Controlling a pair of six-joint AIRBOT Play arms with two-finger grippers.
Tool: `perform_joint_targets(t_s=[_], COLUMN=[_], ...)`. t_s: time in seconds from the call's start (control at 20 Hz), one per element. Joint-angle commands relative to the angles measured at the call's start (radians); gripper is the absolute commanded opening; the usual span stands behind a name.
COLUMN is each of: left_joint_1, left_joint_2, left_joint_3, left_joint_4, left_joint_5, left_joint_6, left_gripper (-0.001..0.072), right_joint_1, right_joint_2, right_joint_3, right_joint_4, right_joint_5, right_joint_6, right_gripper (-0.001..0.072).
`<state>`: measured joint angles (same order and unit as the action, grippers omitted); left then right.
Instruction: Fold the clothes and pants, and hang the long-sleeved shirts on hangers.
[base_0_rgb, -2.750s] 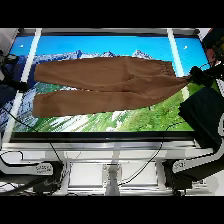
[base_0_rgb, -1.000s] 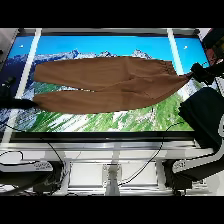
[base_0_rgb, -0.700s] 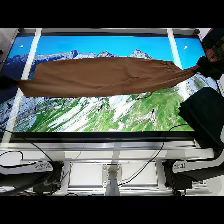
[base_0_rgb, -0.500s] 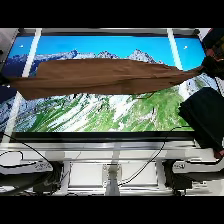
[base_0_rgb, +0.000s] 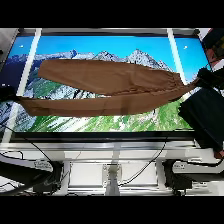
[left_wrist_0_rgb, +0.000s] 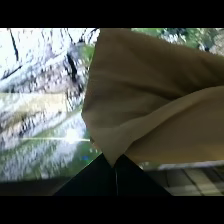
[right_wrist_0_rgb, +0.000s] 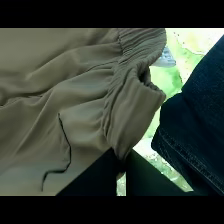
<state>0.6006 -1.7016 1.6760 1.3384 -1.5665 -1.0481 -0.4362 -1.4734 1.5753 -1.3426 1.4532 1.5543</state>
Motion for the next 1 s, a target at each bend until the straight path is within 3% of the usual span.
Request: perform_joint_targets(t_s=[0.0,0.1,0.15,0.2,0.25,0.3,0.35,0.4,0.55,0.65,0.75,0.95], left_joint_1=[-0.07,-0.113,-0.13,-0.142,-0.148,-0.148,-0.142,-0.127,-0.045,0.025,0.075,0.063], left_joint_2=[-0.079,-0.092,-0.095,-0.095,-0.094,-0.093,-0.092,-0.092,-0.093,-0.093,-0.093,-0.095], left_joint_3=[0.002,0.002,0.002,0.002,0.002,0.002,0.002,0.002,0.002,-0.017,-0.073,-0.211], left_joint_4=[0.016,0.016,0.016,0.02,0.031,0.045,0.072,0.092,0.049,-0.072,-0.21,-0.203], left_joint_5=[0.186,0.279,0.303,0.314,0.314,0.304,0.274,0.227,0.078,0.021,0.02,0.087], left_joint_6=[-0.003,-0.003,-0.003,-0.005,-0.035,-0.08,-0.133,-0.161,-0.19,-0.213,-0.208,-0.173], left_gripper=[0.0013,0.0042,0.0274,0.0611,0.0671,0.0656,0.0572,0.0533,0.0532,0.0532,0.0532,0.053], right_joint_1=[0.001,0.001,0.001,0.001,0.001,0.001,0.001,0.001,0.001,0.001,0.001,0.001], right_joint_2=[0.001,0.001,0.001,0.001,0.001,0.002,0.002,0.002,0.002,0.002,0.002,0.002], right_joint_3=[-0.101,-0.158,-0.179,-0.189,-0.191,-0.19,-0.19,-0.19,-0.19,-0.19,-0.19,-0.19], right_joint_4=[0.002,0.002,0.003,0.006,0.011,0.015,0.022,0.028,0.033,0.033,0.033,0.033], right_joint_5=[-0.1,-0.163,-0.186,-0.195,-0.193,-0.191,-0.187,-0.187,-0.183,-0.18,-0.181,-0.181], right_joint_6=[0.001,0.003,0.008,0.009,0.009,0.009,0.008,0.008,0.008,0.008,0.008,0.008], right_gripper=[0.0029,0.0029,0.0029,0.003,0.0029,0.0029,0.0029,0.003,0.003,0.003,0.003,0.003])
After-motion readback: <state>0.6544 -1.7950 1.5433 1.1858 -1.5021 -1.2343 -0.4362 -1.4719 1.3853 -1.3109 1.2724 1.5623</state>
